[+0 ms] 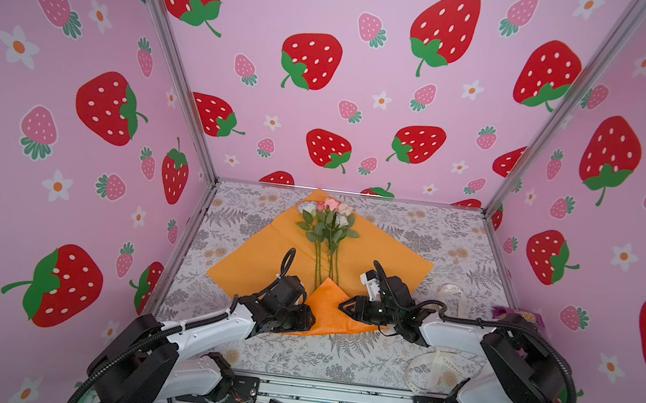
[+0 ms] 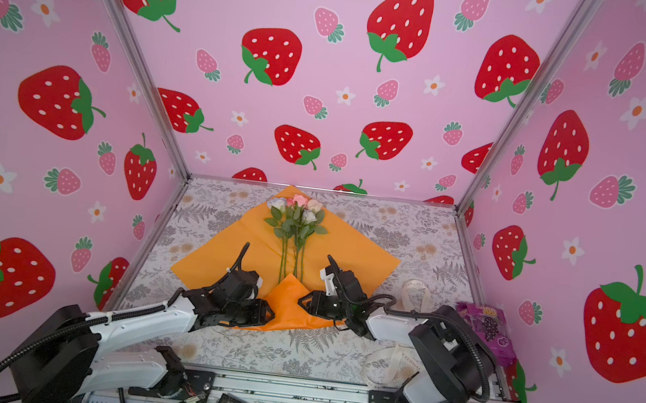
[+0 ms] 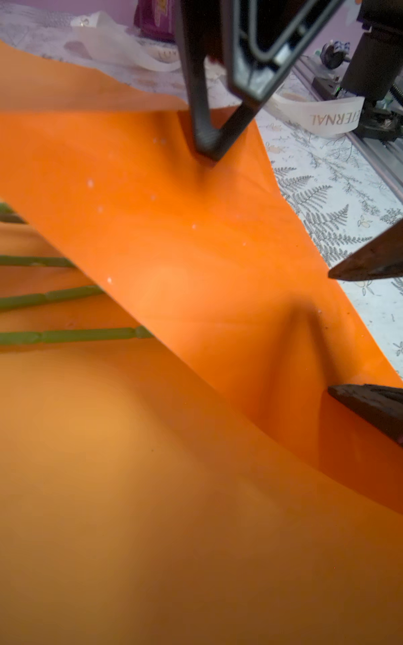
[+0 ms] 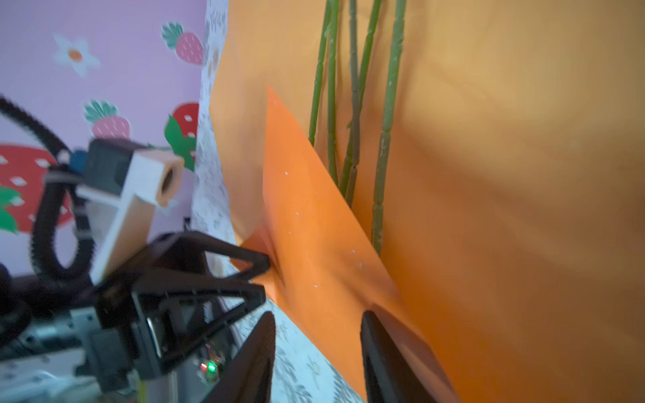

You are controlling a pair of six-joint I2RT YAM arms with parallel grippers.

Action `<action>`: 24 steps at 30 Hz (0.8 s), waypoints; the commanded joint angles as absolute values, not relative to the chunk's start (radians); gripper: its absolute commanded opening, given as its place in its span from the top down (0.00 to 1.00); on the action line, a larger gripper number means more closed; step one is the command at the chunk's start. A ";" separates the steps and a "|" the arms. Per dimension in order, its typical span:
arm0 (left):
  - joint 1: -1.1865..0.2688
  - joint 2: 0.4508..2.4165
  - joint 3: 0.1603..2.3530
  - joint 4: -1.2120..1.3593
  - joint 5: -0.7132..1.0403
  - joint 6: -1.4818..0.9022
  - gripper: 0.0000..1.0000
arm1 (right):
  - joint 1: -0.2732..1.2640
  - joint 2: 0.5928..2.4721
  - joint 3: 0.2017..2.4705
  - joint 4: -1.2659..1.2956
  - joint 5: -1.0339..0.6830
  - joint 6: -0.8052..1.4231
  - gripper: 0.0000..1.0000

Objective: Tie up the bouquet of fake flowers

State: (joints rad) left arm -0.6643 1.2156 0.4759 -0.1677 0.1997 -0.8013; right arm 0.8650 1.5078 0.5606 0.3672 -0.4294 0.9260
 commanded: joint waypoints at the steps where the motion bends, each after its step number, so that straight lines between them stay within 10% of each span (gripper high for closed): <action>1: -0.656 1.238 0.505 -0.171 0.187 -0.807 0.53 | 0.910 1.483 0.624 0.086 -0.333 0.742 0.75; 14: -0.651 1.250 0.497 -0.225 0.182 -0.792 0.62 | 1.000 1.596 0.750 -0.190 -0.128 0.657 0.91; 24: -0.607 1.221 0.424 -0.281 0.185 -0.832 0.91 | 0.981 1.556 0.708 -0.228 -0.083 0.707 0.88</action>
State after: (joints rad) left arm -0.6197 1.2304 0.4492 -0.2150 0.1978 -0.8135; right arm 0.9916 1.5700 0.7307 -0.1463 -0.1318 0.6868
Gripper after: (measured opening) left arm 0.101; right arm 0.122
